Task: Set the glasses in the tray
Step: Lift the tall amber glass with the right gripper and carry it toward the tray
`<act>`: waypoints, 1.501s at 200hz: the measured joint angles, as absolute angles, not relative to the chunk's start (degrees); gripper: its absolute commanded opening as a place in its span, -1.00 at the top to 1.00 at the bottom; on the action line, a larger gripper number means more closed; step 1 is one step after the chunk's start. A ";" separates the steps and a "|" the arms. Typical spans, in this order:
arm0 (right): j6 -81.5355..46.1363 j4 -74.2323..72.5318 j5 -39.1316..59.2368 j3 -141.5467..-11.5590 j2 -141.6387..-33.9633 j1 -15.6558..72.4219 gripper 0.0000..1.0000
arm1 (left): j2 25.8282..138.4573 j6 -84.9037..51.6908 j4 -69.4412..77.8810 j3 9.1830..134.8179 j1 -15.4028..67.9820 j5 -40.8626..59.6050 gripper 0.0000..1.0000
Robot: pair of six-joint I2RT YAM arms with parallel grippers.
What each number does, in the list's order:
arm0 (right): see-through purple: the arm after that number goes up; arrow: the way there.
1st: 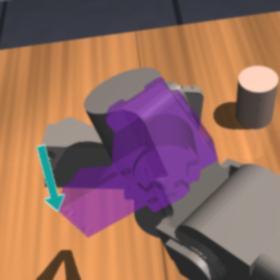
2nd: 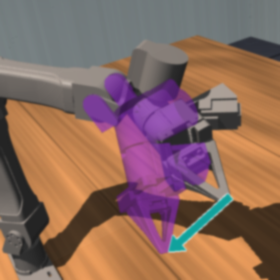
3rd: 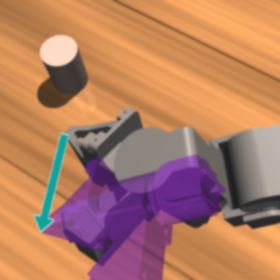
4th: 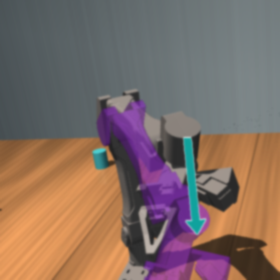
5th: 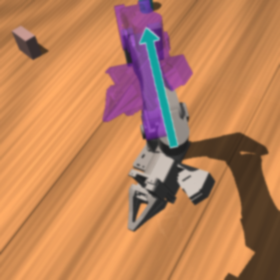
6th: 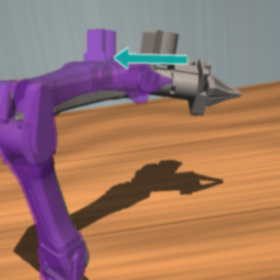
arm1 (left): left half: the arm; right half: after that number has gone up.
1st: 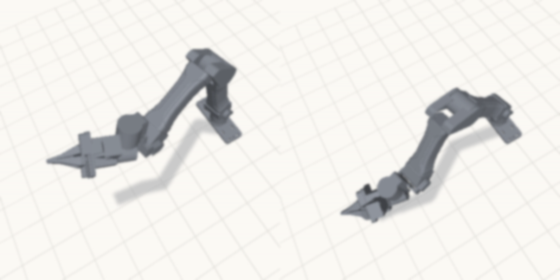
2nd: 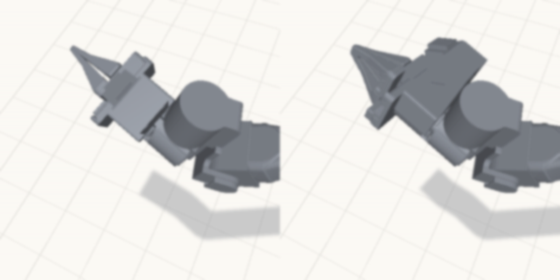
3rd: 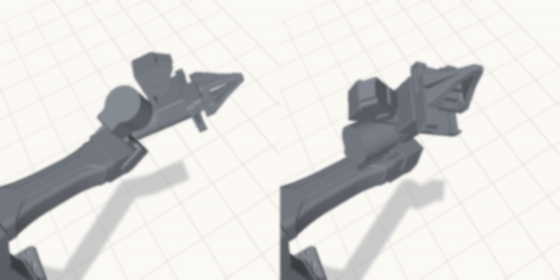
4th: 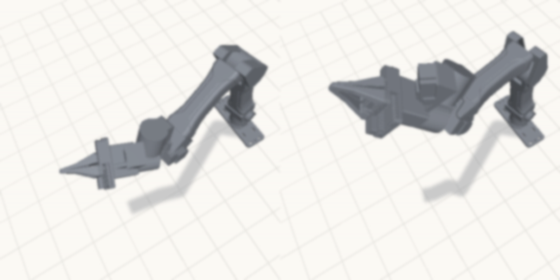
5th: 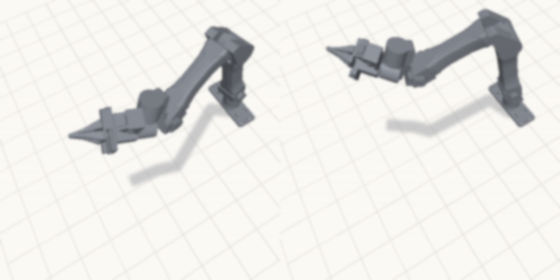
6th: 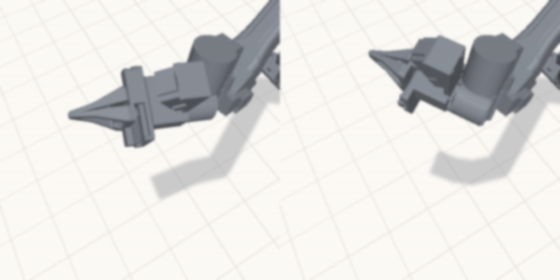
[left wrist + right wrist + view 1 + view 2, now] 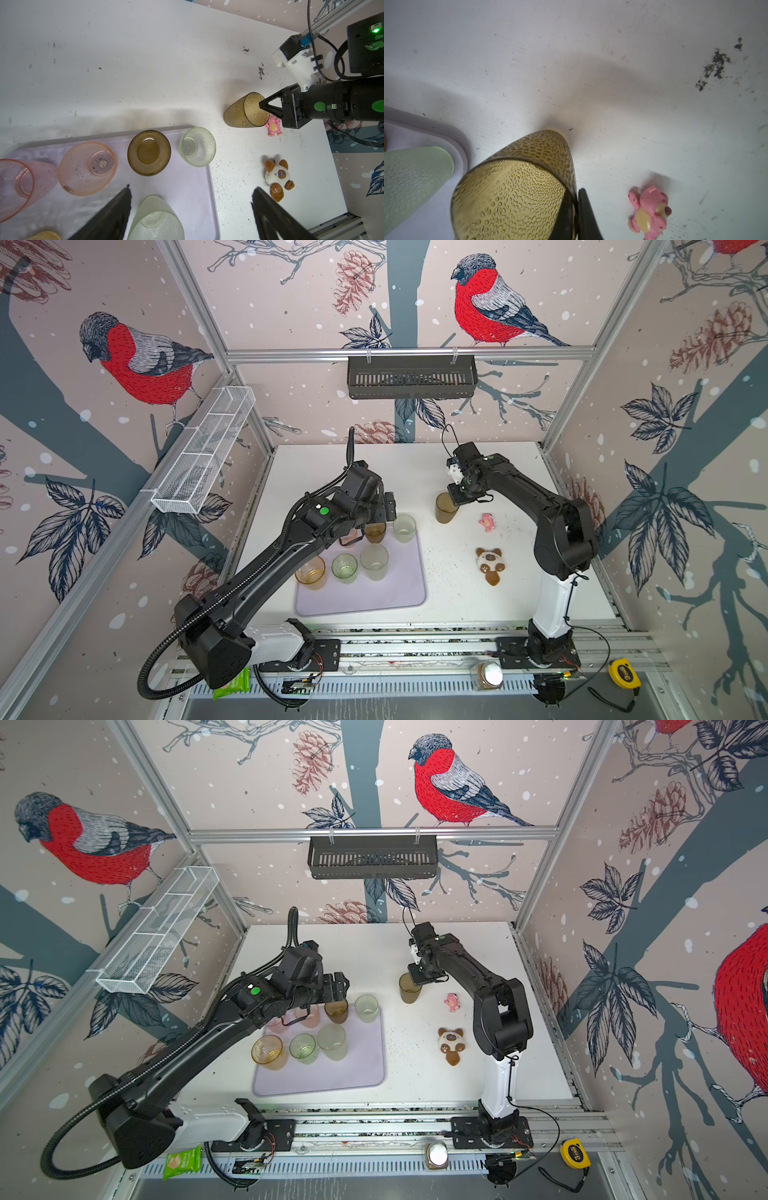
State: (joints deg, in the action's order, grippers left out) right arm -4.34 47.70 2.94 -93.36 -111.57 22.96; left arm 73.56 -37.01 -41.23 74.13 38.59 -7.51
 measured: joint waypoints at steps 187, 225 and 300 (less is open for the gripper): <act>-5.80 52.60 2.52 -88.66 -100.90 29.50 1.00 | 72.73 -35.97 -40.99 72.10 36.01 -7.25 -0.81; -7.09 53.71 2.35 -87.26 -99.11 31.86 1.00 | 72.40 -35.53 -40.99 71.90 35.53 -6.85 -0.81; -10.41 54.46 1.78 -85.60 -96.01 34.83 1.00 | 72.38 -34.94 -40.88 71.44 34.87 -6.13 -0.82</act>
